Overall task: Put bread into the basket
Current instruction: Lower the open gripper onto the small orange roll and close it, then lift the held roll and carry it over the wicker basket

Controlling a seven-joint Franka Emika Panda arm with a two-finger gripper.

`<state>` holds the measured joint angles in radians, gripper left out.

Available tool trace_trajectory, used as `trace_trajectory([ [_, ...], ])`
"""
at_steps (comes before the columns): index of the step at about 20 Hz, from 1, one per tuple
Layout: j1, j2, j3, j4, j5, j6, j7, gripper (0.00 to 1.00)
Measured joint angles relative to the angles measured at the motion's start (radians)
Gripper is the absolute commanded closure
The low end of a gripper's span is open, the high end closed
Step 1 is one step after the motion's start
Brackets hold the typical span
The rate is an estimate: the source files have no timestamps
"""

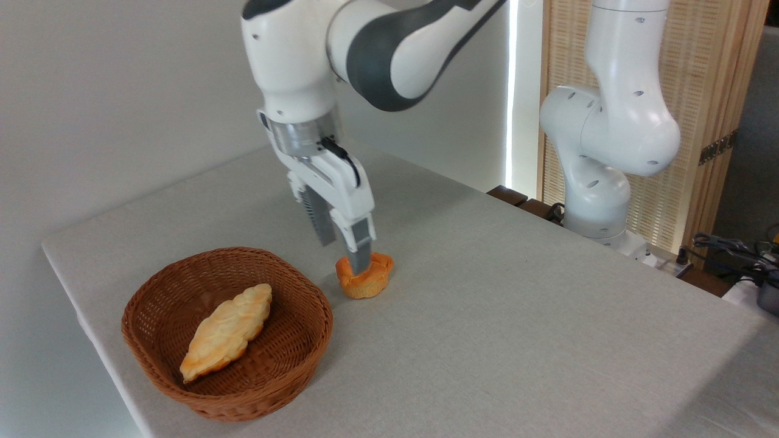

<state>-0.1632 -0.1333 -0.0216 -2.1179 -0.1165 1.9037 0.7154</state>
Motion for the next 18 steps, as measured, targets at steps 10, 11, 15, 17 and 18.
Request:
trace_trajectory([
  [10, -0.033, -0.003, 0.0, -0.102, 0.004, 0.018, 0.013, 0.0],
  [11, -0.034, 0.005, 0.0, -0.102, 0.01, 0.027, 0.013, 0.0],
  [15, -0.04, 0.031, 0.0, -0.102, 0.015, 0.052, 0.013, 0.0],
  [17, -0.041, 0.032, 0.0, -0.102, 0.015, 0.063, 0.013, 0.0],
  [18, -0.042, 0.032, 0.0, -0.101, 0.015, 0.067, 0.013, 0.12],
])
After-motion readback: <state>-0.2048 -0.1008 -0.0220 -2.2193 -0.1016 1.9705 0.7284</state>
